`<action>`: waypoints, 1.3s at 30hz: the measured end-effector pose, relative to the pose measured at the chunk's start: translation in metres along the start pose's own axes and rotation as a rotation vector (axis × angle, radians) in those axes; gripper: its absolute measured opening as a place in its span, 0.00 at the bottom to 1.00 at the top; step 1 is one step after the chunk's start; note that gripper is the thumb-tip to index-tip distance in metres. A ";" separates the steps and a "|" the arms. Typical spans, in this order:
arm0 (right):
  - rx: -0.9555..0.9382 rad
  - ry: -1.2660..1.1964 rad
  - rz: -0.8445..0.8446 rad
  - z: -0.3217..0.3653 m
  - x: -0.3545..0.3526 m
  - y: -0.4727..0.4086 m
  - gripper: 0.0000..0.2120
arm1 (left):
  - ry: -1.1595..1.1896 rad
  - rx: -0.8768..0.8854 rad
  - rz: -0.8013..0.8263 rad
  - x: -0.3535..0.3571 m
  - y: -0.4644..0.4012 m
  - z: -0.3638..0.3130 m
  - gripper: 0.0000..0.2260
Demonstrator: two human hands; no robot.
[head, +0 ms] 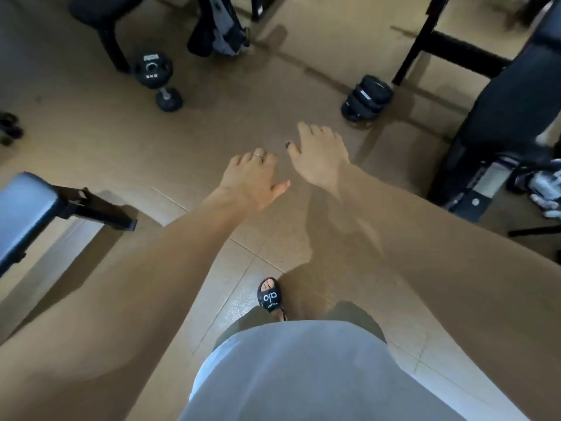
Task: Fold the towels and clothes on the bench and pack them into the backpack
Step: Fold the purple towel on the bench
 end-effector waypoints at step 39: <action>-0.404 0.033 0.067 0.405 0.153 -0.822 0.26 | 0.098 -0.494 -0.127 -0.082 -0.510 0.701 0.27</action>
Point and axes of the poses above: each hand's wrist, its own y-axis away from the middle knuckle, its own x-axis out of the palm, z = x × y, the point moved 3 cm from there along -y, towards the middle knuckle, and after that the axes turned 14 degrees about -z, right-handed, at the moved point
